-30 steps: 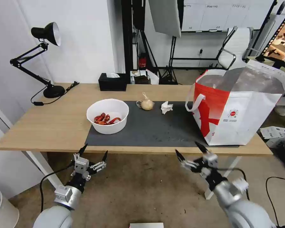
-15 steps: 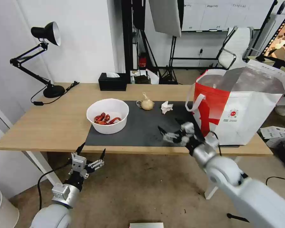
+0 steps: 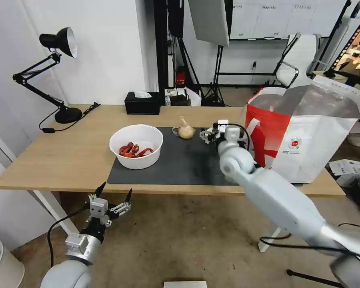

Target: Pick up the trash from the table and place it into the takeout bag.

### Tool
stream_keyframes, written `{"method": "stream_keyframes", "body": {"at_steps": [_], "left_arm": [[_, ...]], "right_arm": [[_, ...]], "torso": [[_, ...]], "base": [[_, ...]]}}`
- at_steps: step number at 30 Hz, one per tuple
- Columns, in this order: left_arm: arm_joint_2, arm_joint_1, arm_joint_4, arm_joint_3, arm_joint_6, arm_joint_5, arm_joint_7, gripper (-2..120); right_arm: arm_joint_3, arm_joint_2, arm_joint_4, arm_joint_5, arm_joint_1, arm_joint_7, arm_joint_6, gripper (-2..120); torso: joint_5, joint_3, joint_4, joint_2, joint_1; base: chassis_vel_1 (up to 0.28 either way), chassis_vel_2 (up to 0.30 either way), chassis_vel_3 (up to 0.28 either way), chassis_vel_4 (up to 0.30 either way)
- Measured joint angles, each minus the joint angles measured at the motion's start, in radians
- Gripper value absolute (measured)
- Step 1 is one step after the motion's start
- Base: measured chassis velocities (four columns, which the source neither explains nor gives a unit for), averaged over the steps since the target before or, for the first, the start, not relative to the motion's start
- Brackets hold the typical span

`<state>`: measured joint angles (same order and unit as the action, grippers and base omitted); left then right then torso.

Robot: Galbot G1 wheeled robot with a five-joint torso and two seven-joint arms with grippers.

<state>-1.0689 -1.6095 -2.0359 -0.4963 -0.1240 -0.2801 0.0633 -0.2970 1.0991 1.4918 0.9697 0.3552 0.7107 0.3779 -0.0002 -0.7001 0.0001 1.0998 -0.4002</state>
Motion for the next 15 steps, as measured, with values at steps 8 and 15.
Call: {"method": "stream_keyframes", "body": {"at_steps": [8,15], "left_arm": [[0.018,0.004,0.011,0.006,0.011,-0.01,-0.016,100],[0.027,0.008,0.011,0.001,0.015,-0.029,-0.015,100]], "right_arm": [[-0.002,0.075,-0.134,0.041,-0.058,0.058,0.073,100],[0.006,0.122,-0.215,0.058,-0.077,0.036,0.108,100]], "torso": [[0.0002,0.0,-0.0001,0.0,0.0],[0.0002,0.0,-0.0003,0.0,0.0]], "base": [[0.0,0.0,0.0,0.0],[0.0,0.0,0.0,0.0]]}}
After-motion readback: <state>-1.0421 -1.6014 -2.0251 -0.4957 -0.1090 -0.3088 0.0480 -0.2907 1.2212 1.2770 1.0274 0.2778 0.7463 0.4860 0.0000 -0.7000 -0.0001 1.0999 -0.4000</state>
